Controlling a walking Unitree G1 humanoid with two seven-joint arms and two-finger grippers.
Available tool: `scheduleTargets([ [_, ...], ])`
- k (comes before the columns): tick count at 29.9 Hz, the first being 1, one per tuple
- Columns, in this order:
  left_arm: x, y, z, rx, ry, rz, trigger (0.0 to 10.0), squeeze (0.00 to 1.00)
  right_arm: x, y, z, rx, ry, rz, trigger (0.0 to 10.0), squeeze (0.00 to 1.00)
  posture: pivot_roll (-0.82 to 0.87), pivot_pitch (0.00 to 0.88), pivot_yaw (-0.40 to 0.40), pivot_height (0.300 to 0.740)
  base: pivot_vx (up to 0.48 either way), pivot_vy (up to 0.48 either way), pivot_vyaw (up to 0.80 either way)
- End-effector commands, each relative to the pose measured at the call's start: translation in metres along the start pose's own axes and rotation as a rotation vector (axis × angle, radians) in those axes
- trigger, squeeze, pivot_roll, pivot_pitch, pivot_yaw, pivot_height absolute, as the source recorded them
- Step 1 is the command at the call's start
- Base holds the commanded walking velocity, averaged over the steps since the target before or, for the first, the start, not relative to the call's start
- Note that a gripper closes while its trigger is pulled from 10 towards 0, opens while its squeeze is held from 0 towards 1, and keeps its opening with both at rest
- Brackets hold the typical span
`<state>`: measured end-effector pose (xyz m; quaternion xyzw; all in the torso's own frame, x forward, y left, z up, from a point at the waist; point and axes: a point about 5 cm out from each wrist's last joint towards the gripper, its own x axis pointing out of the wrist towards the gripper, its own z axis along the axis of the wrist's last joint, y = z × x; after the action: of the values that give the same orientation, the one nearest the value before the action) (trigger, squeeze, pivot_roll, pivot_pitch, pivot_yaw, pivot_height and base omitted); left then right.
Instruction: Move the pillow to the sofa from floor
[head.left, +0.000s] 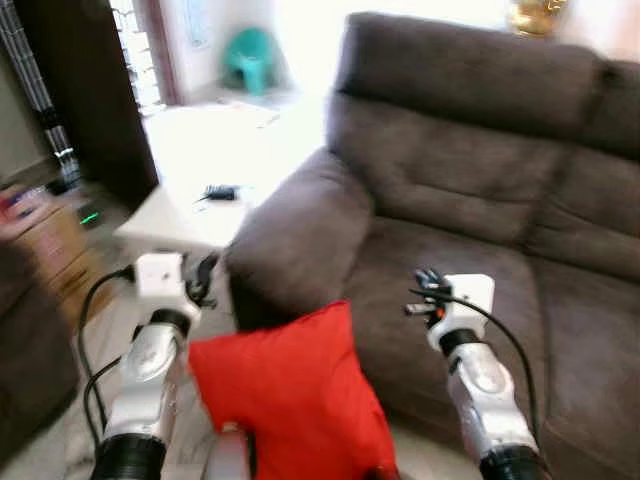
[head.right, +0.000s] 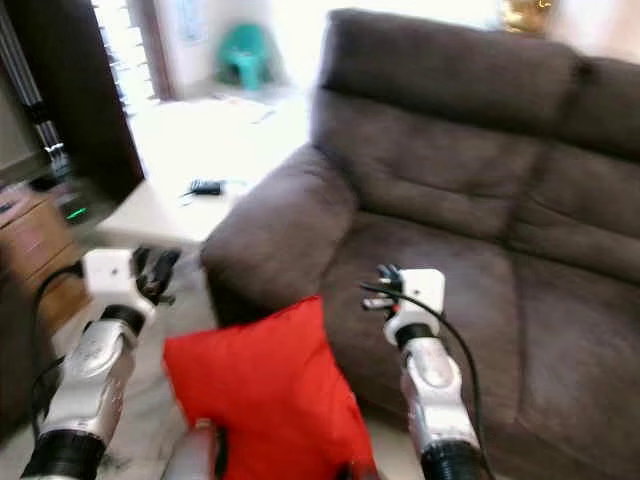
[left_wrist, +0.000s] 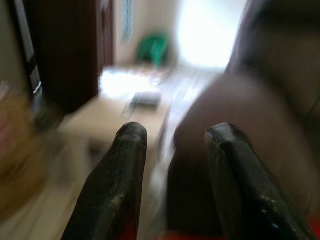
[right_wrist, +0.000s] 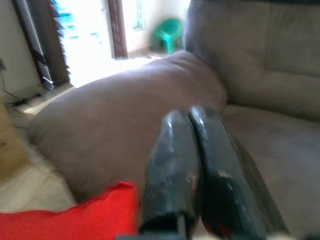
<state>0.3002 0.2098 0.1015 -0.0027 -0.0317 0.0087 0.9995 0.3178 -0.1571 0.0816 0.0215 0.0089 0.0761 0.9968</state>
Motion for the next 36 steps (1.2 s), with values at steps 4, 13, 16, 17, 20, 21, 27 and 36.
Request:
scheduleTargets([
  [4,0.001,-0.003,0.003,0.011,-0.007,-0.003,10.0,0.00,0.006,0.007,-0.001,0.004,0.042,0.052,10.0,0.00,0.12,0.000,-0.122,0.626,0.000,0.000,0.00],
  [13,-0.003,0.001,0.004,0.011,-0.009,0.024,10.0,0.00,0.023,0.022,-0.001,0.034,0.088,0.097,10.0,0.00,0.14,0.000,-0.147,0.626,0.000,0.000,0.00],
  [16,-0.003,0.001,0.005,0.011,-0.012,0.027,10.0,0.00,0.028,0.026,0.000,0.062,0.112,0.111,10.0,0.00,0.14,0.000,-0.151,0.626,0.000,0.000,0.00],
  [17,-0.003,0.002,0.006,0.011,-0.013,0.029,10.0,0.00,0.030,0.028,-0.001,0.062,0.124,0.115,10.0,0.00,0.14,0.000,-0.151,0.626,0.000,0.000,0.00],
  [20,-0.003,0.002,0.006,0.012,-0.014,0.031,10.0,0.00,0.031,0.029,-0.001,0.061,0.132,0.118,10.0,0.00,0.15,0.000,-0.156,0.626,0.000,0.000,0.00],
  [21,-0.002,0.003,0.007,0.012,-0.019,0.035,10.0,0.00,0.033,0.032,-0.002,0.064,0.144,0.127,10.0,0.00,0.16,0.000,-0.164,0.626,0.000,0.000,0.00],
  [27,-0.007,0.006,0.016,0.001,-0.041,0.062,10.0,0.00,0.048,0.056,0.002,0.122,0.197,0.197,10.0,0.00,0.20,0.000,-0.190,0.626,0.000,0.000,0.00],
  [36,-0.017,0.010,0.024,-0.003,-0.050,0.098,10.0,0.00,0.063,0.075,0.018,0.113,0.219,0.251,10.0,0.00,0.24,0.000,-0.251,0.626,0.000,0.000,0.00],
])
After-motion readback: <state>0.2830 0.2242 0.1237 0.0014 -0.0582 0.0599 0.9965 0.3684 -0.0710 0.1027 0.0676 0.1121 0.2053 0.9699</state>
